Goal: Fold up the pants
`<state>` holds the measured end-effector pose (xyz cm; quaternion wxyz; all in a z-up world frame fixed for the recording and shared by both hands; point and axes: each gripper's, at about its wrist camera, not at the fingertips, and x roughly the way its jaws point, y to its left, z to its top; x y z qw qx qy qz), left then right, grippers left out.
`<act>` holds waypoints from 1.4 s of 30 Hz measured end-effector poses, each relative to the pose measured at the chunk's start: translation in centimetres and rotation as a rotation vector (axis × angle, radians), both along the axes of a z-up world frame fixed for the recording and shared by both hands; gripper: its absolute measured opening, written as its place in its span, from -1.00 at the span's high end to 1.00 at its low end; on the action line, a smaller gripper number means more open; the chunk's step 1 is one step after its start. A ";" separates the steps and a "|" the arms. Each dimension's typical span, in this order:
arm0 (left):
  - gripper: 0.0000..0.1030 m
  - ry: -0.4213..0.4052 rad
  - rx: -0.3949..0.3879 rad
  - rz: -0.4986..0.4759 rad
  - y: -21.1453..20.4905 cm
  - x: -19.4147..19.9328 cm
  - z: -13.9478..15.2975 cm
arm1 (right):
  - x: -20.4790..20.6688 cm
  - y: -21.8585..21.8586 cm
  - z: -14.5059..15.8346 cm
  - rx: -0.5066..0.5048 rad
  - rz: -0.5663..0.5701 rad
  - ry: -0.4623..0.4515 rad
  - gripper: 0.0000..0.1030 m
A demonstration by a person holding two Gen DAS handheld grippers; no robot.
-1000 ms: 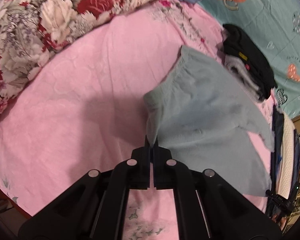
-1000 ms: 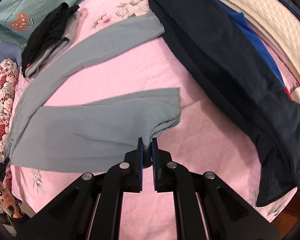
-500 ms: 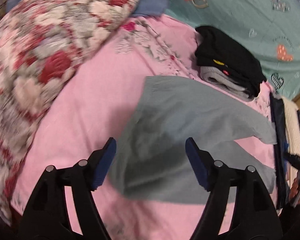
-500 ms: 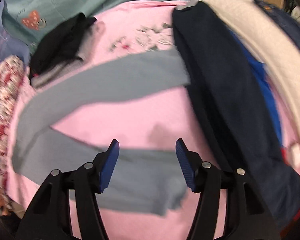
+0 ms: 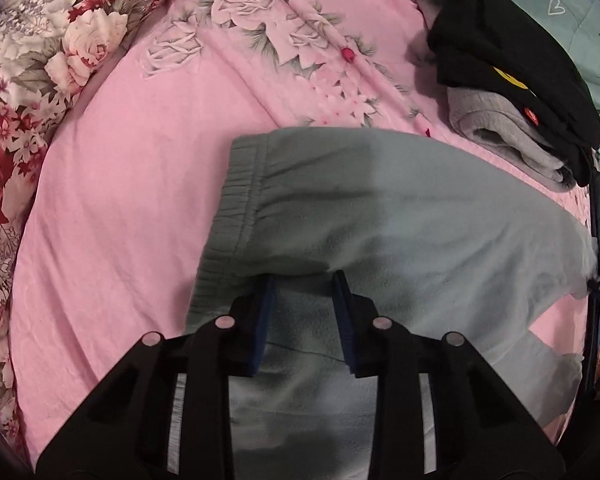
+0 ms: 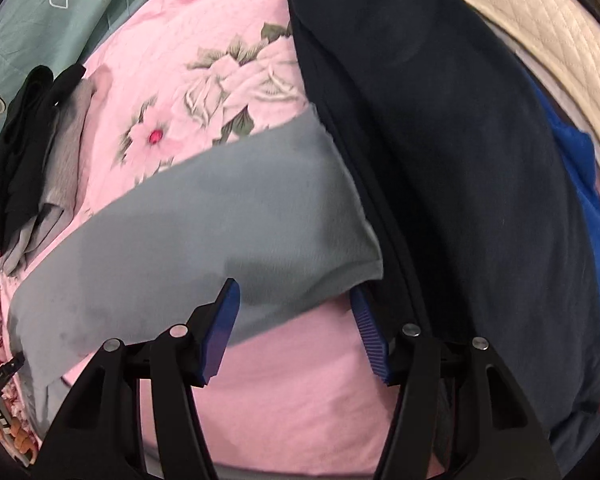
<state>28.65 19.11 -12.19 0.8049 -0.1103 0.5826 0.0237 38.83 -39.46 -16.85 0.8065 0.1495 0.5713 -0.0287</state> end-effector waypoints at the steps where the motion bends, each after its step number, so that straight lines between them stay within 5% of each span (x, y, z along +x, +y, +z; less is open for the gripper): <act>1: 0.51 -0.004 0.013 0.003 0.1 -0.2 0.1 | 0.1 0.2 0.0 -0.037 0.001 -0.001 0.52; 2: 0.53 -0.006 0.022 0.003 0.2 -0.4 0.1 | 0.2 0.2 0.1 -0.040 0.004 0.001 0.92; 8: 0.53 -0.010 0.036 0.004 0.3 -0.7 -0.1 | -2.8 -0.5 2.0 -0.043 -0.014 -0.016 0.93; 13: 0.51 0.004 0.105 -0.040 -1.4 -0.4 -0.1 | -3.7 -0.4 0.0 -0.053 -0.004 0.014 0.92; 15: 0.51 0.027 0.095 -0.072 -1.1 -0.6 0.6 | -4.5 -0.2 0.2 -0.100 0.018 0.014 0.72; 16: 0.49 0.020 0.095 -0.081 -0.7 -0.8 1.4 | -4.6 0.0 0.5 -0.122 0.024 0.024 0.34; 18: 0.12 -0.037 0.174 -0.093 0.3 -0.9 3.8 | -5.5 0.1 1.8 -0.134 0.032 0.011 0.18; 19: -0.42 -0.072 0.216 -0.101 0.8 -0.8 5.1 | -6.4 0.2 2.8 -0.149 0.038 -0.009 0.18; 20: -0.69 -0.101 0.243 -0.121 1.2 -0.5 6.0 | -7.2 0.3 3.6 -0.161 0.045 -0.027 0.17; 26: -0.69 -0.172 0.329 -0.416 -0.1 4.0 6.2 | -13.5 2.7 6.8 -0.087 0.133 -0.110 0.10; 34: -0.71 -0.052 0.295 -0.683 -3.8 8.9 -0.1 | -14.1 9.8 8.3 -0.097 0.289 -0.105 0.10; 36: -0.62 -0.061 0.236 -0.694 -3.6 9.1 -0.5 | -13.3 12.2 8.8 -0.102 0.340 -0.104 0.10; 38: 0.20 -0.085 0.173 -0.732 -3.5 8.6 -0.1 | -11.8 14.6 8.9 -0.106 0.397 -0.106 0.10; 40: 0.58 -0.110 0.187 -0.753 -3.6 7.9 0.1 | -9.9 17.4 9.0 -0.113 0.464 -0.115 0.10; 42: 0.72 -0.126 0.195 -0.738 -3.5 7.6 0.2 | -7.7 21.1 9.3 -0.112 0.571 -0.140 0.10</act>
